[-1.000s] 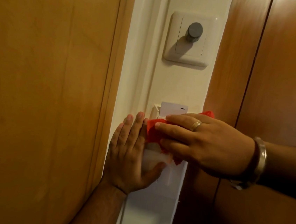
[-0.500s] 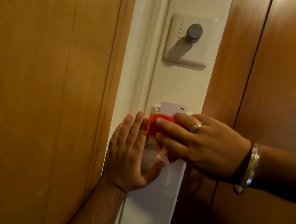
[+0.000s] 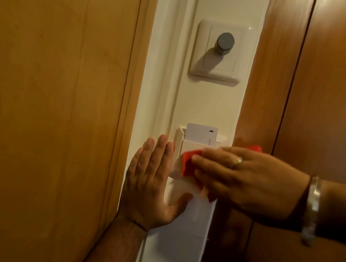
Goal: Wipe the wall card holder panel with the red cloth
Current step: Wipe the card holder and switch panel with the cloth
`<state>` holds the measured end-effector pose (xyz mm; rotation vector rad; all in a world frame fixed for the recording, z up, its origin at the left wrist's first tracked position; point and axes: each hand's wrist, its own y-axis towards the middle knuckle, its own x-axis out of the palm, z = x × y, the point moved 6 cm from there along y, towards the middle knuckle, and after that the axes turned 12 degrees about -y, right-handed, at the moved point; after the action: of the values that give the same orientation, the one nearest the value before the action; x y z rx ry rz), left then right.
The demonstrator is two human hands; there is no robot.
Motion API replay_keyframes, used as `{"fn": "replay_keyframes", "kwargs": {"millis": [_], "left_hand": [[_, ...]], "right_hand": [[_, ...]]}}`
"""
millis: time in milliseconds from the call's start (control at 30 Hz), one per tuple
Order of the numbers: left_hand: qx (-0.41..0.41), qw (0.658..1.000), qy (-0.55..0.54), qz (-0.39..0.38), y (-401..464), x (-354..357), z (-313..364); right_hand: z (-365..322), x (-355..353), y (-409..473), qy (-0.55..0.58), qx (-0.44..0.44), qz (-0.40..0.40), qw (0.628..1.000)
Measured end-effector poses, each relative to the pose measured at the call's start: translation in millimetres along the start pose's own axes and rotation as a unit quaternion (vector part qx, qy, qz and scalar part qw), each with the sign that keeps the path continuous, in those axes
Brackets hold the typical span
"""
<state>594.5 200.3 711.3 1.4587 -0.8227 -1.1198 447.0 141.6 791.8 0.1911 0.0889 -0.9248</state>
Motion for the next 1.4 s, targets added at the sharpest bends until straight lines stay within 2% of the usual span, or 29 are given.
{"fn": "replay_keyframes", "kwargs": {"millis": [67, 167, 233, 367, 500, 633, 667, 767, 800, 933, 967, 1133, 1300, 1400], "left_hand": [[-0.004, 1.000, -0.003, 0.002, 0.6, -1.3, -0.2], [-0.008, 1.000, -0.015, 0.006, -1.1, -1.4, 1.8], [-0.003, 1.000, -0.008, 0.005, -1.5, -0.1, 0.2], [-0.004, 1.000, 0.012, -0.006, 1.2, 1.1, -2.2], [-0.010, 1.000, 0.009, -0.011, -2.7, 1.7, -0.2], [-0.014, 1.000, 0.001, -0.010, -0.2, -0.3, -1.4], [-0.015, 1.000, 0.003, -0.011, 0.6, -0.9, -1.5], [-0.017, 1.000, 0.007, -0.010, -4.8, -1.1, -4.0], [-0.006, 1.000, 0.000, -0.006, -0.4, 1.4, 2.2], [-0.001, 1.000, 0.005, 0.007, 0.1, 1.3, -2.6], [-0.001, 1.000, 0.001, 0.007, 0.9, 0.8, -3.7], [0.002, 1.000, 0.004, 0.008, -1.3, 0.0, -3.9], [-0.020, 0.999, -0.008, -0.025, -0.5, 0.4, -3.1], [-0.061, 0.995, -0.068, -0.029, -2.4, -20.2, 5.7]], "right_hand": [[9.8, -4.1, 8.2, 0.007, 0.034, 0.011, 0.999], [-7.7, -3.6, 16.5, -0.015, -0.013, -0.002, 1.000], [-10.6, -5.2, 10.1, 0.009, -0.030, -0.017, 0.999], [15.1, -10.3, 1.2, 0.046, 0.037, -0.012, 0.998], [-9.6, 0.1, -17.9, 0.022, -0.008, -0.033, 0.999], [23.1, 4.2, -31.3, 0.072, 0.101, -0.002, 0.992], [22.2, 4.1, -31.0, 0.073, 0.104, -0.001, 0.992], [-13.0, 9.5, -27.1, 0.080, 0.032, -0.019, 0.996], [-12.9, 8.9, -34.4, 0.092, 0.038, -0.026, 0.995], [21.6, 4.1, -27.0, 0.129, 0.174, 0.005, 0.976], [19.9, 3.4, -24.7, 0.131, 0.181, 0.004, 0.975], [-33.8, 4.8, -31.7, 0.138, 0.039, -0.060, 0.988], [-3.1, -15.1, -49.6, 0.114, 0.075, -0.046, 0.990], [-0.3, -33.1, -70.3, 0.107, 0.072, -0.060, 0.990]]}}
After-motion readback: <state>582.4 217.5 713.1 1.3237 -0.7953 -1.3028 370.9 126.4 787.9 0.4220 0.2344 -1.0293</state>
